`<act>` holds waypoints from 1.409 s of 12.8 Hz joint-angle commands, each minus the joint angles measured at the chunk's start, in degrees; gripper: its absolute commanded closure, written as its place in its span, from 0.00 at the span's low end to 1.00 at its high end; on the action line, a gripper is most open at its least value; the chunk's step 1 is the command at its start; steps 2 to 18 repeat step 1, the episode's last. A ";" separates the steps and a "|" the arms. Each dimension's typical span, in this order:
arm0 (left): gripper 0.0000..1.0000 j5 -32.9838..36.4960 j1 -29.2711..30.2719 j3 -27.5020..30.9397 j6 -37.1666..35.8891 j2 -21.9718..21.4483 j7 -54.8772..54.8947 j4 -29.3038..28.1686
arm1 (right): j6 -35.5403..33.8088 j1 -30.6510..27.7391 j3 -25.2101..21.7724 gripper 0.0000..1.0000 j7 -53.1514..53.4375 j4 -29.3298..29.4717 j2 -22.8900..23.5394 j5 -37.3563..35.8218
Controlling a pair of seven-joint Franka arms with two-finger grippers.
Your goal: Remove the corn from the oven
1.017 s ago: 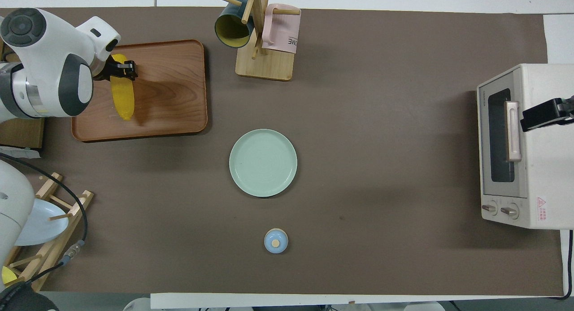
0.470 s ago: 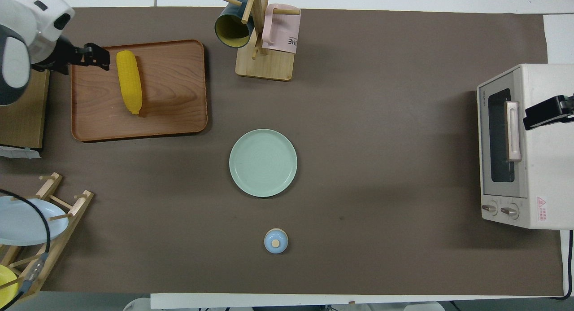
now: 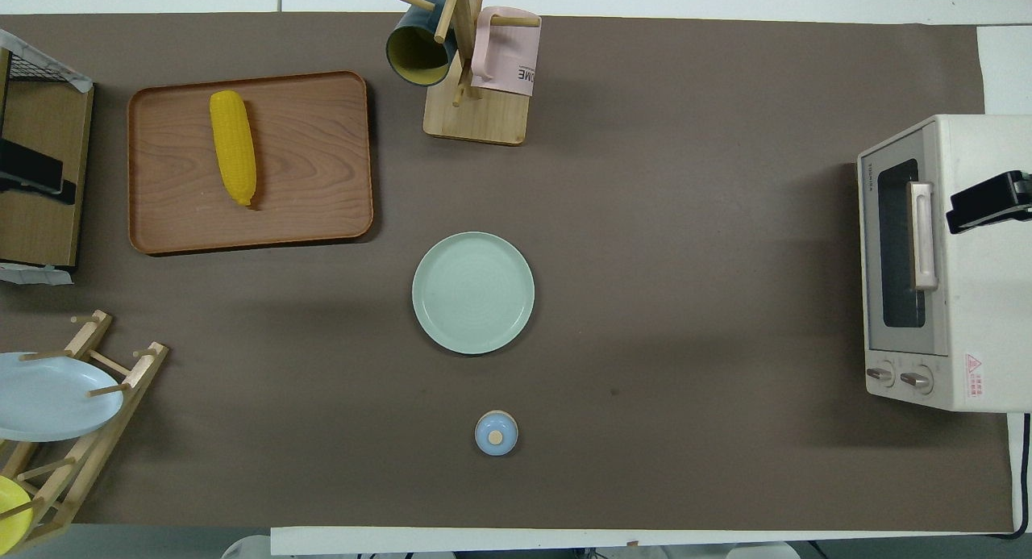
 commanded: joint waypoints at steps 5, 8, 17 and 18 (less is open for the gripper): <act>0.00 -0.34 0.34 -0.52 -8.53 1.03 2.37 5.96 | -0.96 -0.41 0.27 0.00 0.17 1.38 0.72 0.19; 0.00 -0.34 0.34 -0.52 -8.53 1.03 2.37 5.96 | -0.96 -0.41 0.27 0.00 0.17 1.38 0.72 0.19; 0.00 -0.34 0.34 -0.52 -8.53 1.03 2.37 5.96 | -0.96 -0.41 0.27 0.00 0.17 1.38 0.72 0.19; 0.00 -0.34 0.34 -0.52 -8.53 1.03 2.37 5.96 | -0.96 -0.41 0.27 0.00 0.17 1.38 0.72 0.19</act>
